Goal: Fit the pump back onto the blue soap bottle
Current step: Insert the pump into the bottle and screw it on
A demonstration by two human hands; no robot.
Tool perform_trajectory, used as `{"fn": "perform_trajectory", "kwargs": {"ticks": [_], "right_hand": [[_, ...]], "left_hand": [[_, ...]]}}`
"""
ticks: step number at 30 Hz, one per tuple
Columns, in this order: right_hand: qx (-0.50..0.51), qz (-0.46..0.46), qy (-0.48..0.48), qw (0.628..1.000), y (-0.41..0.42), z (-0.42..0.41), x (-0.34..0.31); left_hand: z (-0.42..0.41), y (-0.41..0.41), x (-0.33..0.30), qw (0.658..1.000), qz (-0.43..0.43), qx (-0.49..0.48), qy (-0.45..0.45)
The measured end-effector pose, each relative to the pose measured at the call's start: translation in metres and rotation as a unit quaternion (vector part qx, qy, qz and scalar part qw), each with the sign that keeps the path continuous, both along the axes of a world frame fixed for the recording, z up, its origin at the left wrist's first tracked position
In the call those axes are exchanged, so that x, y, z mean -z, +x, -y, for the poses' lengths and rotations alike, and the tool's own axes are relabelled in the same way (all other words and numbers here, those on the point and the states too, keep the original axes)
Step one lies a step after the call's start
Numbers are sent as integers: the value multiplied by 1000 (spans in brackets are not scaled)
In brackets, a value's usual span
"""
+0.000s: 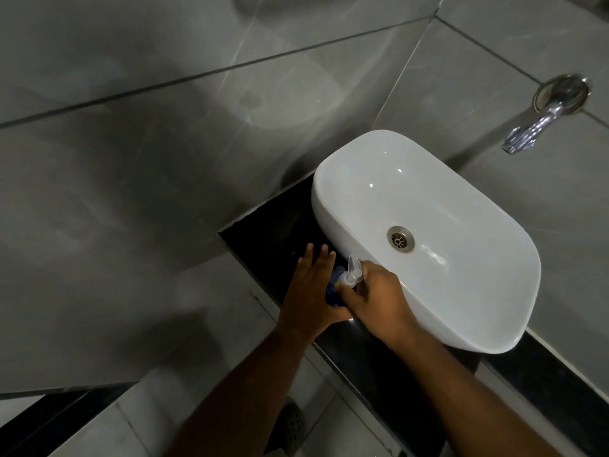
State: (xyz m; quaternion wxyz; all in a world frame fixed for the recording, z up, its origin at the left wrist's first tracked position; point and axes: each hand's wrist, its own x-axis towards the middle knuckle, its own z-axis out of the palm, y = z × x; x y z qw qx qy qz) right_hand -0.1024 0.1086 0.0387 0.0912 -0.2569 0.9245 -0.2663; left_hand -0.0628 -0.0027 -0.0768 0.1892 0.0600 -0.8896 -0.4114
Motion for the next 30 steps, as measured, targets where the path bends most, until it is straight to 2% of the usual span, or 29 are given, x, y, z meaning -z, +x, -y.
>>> {"fn": "perform_trajectory", "kwargs": {"ticks": [3, 7, 13, 17, 20, 22, 26, 30], "right_hand": [[37, 18, -15, 999, 2, -2, 7], [-2, 88, -16, 996, -5, -7, -7], [0, 45, -2, 999, -5, -3, -4], [37, 20, -40, 998, 6, -4, 7], [57, 69, -50, 995, 8, -3, 0], [54, 70, -42, 995, 7, -2, -13], [-2, -28, 56, 998, -2, 4, -36], [-133, 30, 70, 988, -16, 0, -41]], "left_hand": [[1, 1, -1, 1000, -10, 3, -6], [-2, 2, -7, 1000, 15, 1, -8], [-4, 2, -6, 999, 24, -20, 15], [-6, 4, -10, 999, -9, -38, 6], [-5, 4, -4, 999, 40, -24, -20], [-4, 4, -3, 995, 79, -14, -59], [-4, 8, -21, 998, 55, -22, -16], [-5, 8, -25, 997, 73, -27, -28]]}}
